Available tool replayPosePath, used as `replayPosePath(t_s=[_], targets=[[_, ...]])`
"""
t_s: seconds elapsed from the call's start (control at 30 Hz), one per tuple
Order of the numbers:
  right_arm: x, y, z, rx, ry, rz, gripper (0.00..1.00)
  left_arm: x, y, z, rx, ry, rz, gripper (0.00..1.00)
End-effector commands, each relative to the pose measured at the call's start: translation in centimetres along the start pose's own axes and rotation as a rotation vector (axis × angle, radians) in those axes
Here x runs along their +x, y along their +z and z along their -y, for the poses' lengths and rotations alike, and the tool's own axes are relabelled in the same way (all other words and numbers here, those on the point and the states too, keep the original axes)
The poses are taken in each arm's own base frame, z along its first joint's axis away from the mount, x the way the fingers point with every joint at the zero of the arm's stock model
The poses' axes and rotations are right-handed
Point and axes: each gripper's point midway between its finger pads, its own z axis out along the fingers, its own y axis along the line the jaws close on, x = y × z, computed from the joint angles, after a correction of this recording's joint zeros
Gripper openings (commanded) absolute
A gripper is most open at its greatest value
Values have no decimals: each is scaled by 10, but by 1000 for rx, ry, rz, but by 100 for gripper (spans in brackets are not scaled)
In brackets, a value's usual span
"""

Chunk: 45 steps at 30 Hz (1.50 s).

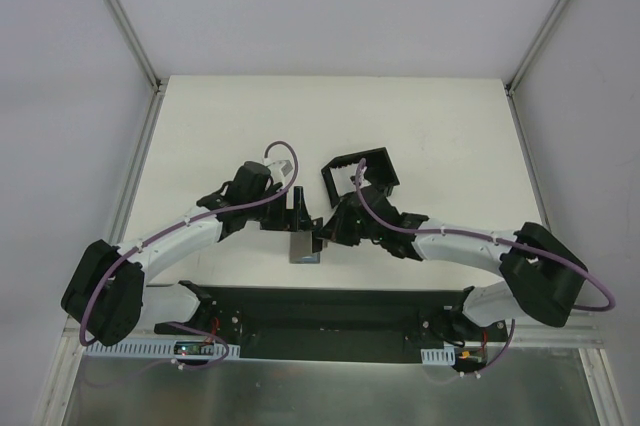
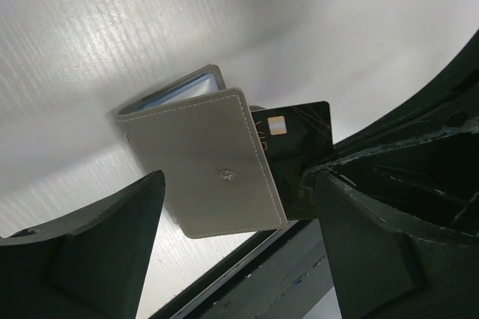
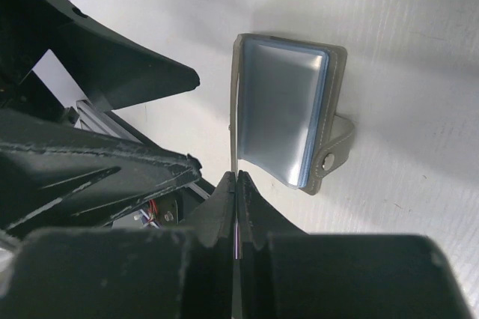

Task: Put the credit cards into the card holder
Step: Open the card holder at the center of the board.

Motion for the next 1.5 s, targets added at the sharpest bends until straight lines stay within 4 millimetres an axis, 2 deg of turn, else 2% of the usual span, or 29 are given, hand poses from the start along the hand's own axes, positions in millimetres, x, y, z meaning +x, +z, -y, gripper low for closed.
replayPosePath(t_s=[0.0, 0.33, 0.57, 0.87, 0.97, 1.03, 1.13, 1.3, 1.37, 1.43, 1.47], targets=[[-1, 6, -24, -94, 22, -7, 0, -5, -1, 12, 45, 9, 7, 80], [4, 12, -31, -154, 72, -26, 0, 5, 2, 6, 40, -5, -10, 80], [8, 16, -34, -187, 94, -48, 0, 9, 3, 2, 32, -4, -22, 72], [6, 17, -36, -224, 132, -35, 0, 10, 0, -3, 6, -17, 8, 69], [6, 17, -36, -225, 130, -33, 0, 10, -2, -4, 0, -19, 15, 64], [6, 17, -36, -223, 131, -34, 0, 10, -2, -5, -6, -16, 9, 55], [5, 15, -38, -231, 125, -32, 1, 12, -1, -8, -17, -16, 3, 55], [4, 14, -41, -239, 119, -33, 0, 10, -2, -9, -30, -6, 4, 42], [5, 14, -41, -239, 118, -34, 0, 10, -2, -10, -33, 2, 1, 30], [4, 15, -41, -239, 116, -34, 0, 11, -2, -12, -40, 7, -7, 24], [4, 14, -41, -240, 115, -34, 0, 12, -2, -12, -44, 11, -11, 17]])
